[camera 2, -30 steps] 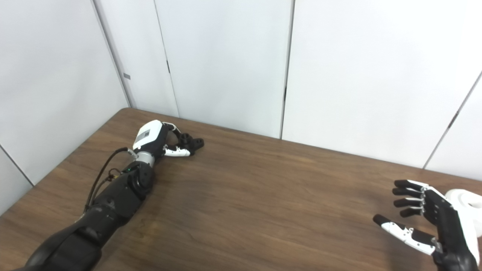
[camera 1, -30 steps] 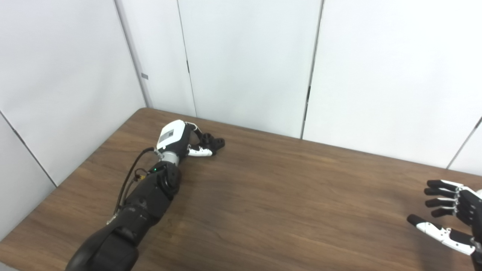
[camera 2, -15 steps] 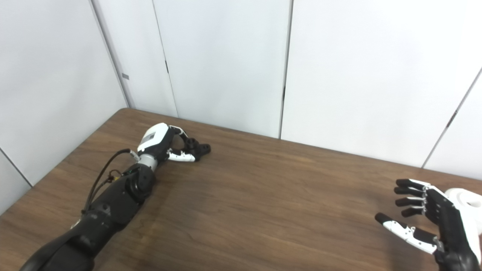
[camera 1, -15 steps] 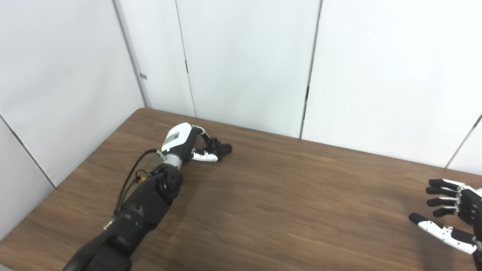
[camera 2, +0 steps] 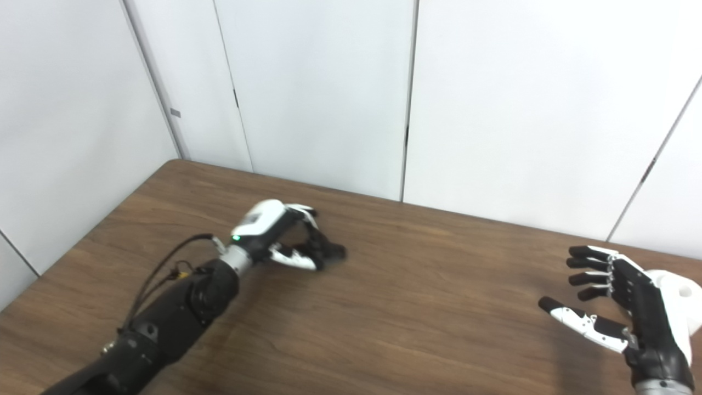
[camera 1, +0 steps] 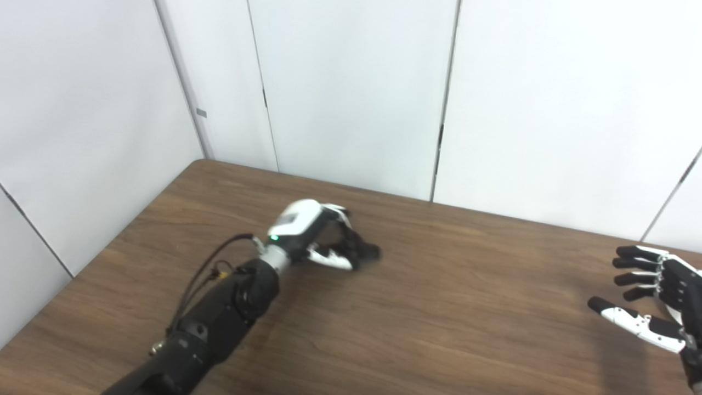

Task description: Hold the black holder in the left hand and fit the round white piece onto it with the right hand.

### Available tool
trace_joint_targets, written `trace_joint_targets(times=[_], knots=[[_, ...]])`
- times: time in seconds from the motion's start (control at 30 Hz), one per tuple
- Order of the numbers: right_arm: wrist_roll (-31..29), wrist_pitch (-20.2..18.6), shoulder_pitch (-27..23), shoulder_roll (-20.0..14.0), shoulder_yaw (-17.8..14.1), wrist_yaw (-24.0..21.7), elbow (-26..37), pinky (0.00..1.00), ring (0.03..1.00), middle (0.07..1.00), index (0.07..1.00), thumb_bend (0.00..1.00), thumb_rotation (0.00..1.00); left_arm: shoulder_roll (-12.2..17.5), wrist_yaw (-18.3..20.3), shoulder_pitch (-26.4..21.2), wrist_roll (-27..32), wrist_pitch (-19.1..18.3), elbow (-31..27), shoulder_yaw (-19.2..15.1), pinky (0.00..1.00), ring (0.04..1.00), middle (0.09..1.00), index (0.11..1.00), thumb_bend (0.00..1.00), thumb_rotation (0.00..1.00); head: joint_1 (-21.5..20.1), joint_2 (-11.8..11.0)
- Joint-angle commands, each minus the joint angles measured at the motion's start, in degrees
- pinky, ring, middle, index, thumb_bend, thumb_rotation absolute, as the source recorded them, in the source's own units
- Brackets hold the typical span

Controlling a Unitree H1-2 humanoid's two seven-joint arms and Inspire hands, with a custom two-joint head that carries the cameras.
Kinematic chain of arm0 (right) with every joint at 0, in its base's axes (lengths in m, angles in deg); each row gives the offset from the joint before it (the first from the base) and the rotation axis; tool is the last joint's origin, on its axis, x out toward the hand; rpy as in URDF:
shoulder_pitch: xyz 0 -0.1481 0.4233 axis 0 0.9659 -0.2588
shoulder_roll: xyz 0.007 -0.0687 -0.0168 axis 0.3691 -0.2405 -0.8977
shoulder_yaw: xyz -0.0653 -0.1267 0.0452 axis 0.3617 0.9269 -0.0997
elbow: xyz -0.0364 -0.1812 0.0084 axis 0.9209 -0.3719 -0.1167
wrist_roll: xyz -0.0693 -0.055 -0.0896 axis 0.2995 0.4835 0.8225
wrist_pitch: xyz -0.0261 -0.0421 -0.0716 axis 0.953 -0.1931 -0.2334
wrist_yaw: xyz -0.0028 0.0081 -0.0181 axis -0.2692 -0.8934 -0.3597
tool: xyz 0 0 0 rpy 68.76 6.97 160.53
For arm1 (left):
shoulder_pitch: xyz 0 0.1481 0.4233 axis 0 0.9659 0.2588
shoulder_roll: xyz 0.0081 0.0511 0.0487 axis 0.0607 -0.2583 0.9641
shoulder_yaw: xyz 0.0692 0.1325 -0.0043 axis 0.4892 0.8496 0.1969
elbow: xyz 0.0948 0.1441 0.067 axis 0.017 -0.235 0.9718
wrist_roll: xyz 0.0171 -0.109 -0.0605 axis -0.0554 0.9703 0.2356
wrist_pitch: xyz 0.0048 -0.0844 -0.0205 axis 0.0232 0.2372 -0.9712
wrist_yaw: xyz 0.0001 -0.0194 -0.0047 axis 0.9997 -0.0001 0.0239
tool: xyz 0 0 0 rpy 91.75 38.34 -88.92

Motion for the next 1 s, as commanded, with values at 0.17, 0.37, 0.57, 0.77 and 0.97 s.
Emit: trace_joint_targets(times=[0.17, 0.37, 0.57, 0.77, 0.97], knots=[[0.4, 2.9, -2.5, -0.9, -0.9, 1.3, 0.1, 0.46, 0.575, 0.652, 0.66, 0.57, 0.0, -2.9, 1.6, 0.5, -3.2, 3.9, -2.2, 3.2, 0.76, 0.892, 0.847, 0.486, 0.52, 0.08, -1.4, 0.2], [0.7, 4.8, -2.8, -1.3, -0.9, 1.6, -1.1, 0.46, 0.57, 0.649, 0.659, 0.58, 0.0, -6.0, 2.6, 1.7, -5.6, 3.9, -3.1, 6.6, 0.73, 0.901, 0.852, 0.486, 0.52, 0.08, -2.5, 0.6], [0.8, 5.4, -3.1, -1.3, -1.0, 1.5, -1.5, 0.46, 0.562, 0.645, 0.666, 0.58, 0.0, -8.2, 2.7, 1.1, -7.5, 6.4, -0.5, 10.3, 0.71, 0.907, 0.857, 0.488, 0.52, 0.08, -3.0, 0.9], [0.9, 7.2, -3.4, -1.0, -0.9, 1.7, -2.3, 0.46, 0.564, 0.646, 0.66, 0.57, 0.0, -9.7, 2.5, 0.1, -9.0, 8.3, 0.8, 13.6, 0.7, 0.905, 0.85, 0.488, 0.52, 0.08, -4.6, 1.4], [2.6, 7.7, -3.6, -0.9, -0.3, 2.3, -2.3, 0.46, 0.573, 0.654, 0.662, 0.57, 0.0, -10.1, 4.1, -0.5, -9.5, 7.8, -0.2, 16.0, 0.71, 0.901, 0.842, 0.488, 0.52, 0.08, -7.8, 2.3]])
